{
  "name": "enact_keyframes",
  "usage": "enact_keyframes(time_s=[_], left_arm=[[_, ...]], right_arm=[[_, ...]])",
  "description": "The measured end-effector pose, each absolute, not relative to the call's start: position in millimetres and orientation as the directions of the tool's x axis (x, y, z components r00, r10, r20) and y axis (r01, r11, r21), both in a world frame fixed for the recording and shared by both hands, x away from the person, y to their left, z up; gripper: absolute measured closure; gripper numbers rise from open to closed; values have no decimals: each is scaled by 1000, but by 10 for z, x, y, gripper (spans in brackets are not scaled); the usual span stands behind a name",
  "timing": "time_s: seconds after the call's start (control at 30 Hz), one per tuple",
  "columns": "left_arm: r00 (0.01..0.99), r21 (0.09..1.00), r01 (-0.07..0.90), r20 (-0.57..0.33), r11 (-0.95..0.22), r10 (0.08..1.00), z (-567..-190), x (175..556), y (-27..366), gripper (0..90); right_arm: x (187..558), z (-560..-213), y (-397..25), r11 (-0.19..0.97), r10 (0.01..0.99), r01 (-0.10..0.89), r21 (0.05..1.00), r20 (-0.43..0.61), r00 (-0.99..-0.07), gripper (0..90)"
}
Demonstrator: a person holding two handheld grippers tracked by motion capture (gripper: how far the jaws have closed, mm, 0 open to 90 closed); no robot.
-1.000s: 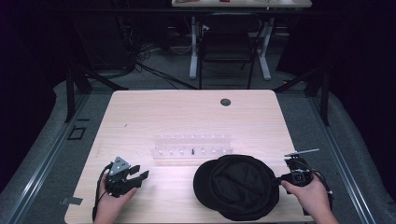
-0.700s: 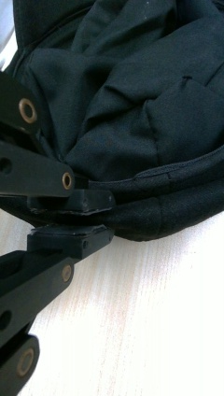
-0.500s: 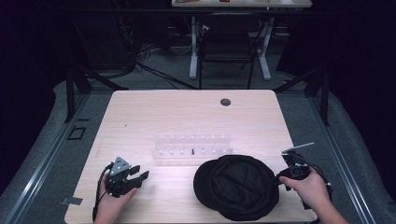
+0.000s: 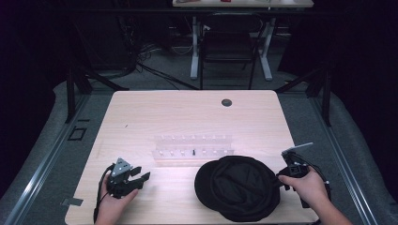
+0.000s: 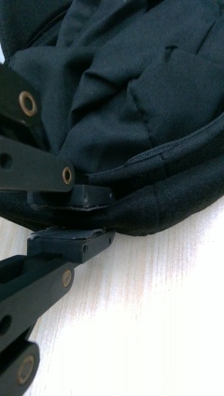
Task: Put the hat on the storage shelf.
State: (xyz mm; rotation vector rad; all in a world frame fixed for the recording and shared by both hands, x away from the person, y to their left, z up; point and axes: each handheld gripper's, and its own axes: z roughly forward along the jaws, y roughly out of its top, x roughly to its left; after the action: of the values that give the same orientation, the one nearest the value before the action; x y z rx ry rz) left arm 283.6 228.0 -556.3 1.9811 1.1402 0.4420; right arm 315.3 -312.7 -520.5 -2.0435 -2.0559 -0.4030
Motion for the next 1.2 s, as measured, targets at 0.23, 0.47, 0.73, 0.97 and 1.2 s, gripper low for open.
enact_keyframes(time_s=[0.23, 0.47, 0.73, 0.97, 1.2], left_arm=[[530, 775, 566, -83, -280, 844, -5570, 2841, 2280, 534], [529, 774, 567, -82, -281, 844, -5571, 2841, 2279, 534], [530, 774, 567, -83, -280, 844, -5572, 2841, 2274, 534], [535, 776, 566, -89, -279, 840, -5564, 2832, 2264, 534], [530, 775, 568, -88, -276, 843, -5565, 2833, 2273, 535]], right_arm=[[3175, -5275, -3144, -33, 928, 999, 12, 371, 26, 840], [3176, -5232, -3114, 15, 929, 1000, 4, 371, -15, 875], [3178, -5139, -3169, 37, 911, 999, -10, 411, -30, 880], [3155, -5031, -3223, -14, 870, 1000, 14, 493, 5, 882], [3121, -4898, -3195, -47, 854, 998, 39, 519, 19, 882]])
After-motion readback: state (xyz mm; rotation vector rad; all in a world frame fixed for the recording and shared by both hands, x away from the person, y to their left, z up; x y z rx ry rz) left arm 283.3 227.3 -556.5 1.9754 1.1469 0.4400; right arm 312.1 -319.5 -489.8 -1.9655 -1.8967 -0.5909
